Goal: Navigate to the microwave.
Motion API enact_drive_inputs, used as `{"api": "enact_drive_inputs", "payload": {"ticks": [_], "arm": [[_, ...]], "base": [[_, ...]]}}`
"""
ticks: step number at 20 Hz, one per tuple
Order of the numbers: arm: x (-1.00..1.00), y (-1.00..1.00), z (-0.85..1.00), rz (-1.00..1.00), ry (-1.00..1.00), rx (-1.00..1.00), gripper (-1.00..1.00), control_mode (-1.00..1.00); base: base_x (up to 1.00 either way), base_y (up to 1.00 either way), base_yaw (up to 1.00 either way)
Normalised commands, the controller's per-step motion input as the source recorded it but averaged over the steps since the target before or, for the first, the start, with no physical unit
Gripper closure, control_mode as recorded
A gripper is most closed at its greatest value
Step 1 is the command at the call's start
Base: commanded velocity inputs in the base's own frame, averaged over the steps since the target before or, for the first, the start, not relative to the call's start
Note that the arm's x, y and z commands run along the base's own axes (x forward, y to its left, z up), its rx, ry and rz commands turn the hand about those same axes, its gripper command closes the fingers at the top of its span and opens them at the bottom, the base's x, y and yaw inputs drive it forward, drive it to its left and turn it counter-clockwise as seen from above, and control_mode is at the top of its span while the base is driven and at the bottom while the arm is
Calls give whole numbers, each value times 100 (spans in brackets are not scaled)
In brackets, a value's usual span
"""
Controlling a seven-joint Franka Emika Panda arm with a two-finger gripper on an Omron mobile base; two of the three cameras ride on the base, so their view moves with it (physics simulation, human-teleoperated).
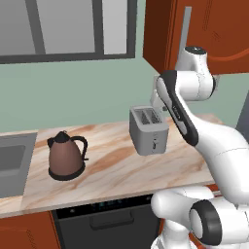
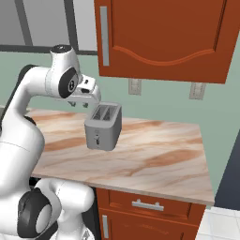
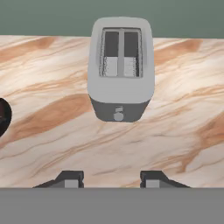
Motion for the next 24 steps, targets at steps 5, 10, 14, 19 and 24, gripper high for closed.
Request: {"api": "enact_drive_inputs", "payload": {"ticks": [5, 10, 14, 19, 24], "arm": [[-65, 0, 0, 0, -2, 0, -100, -100], [-100, 12, 1, 0, -20, -3, -100, -100], [-88, 1, 29, 0, -28, 0, -100, -100], [-57, 0, 42, 0, -13, 0, -100, -100], [-27, -2, 17, 0, -9, 0, -100, 100]], "base": [[0, 0, 0], [0, 0, 0], [0, 0, 0], [0, 0, 0], [-20, 0, 0]]}}
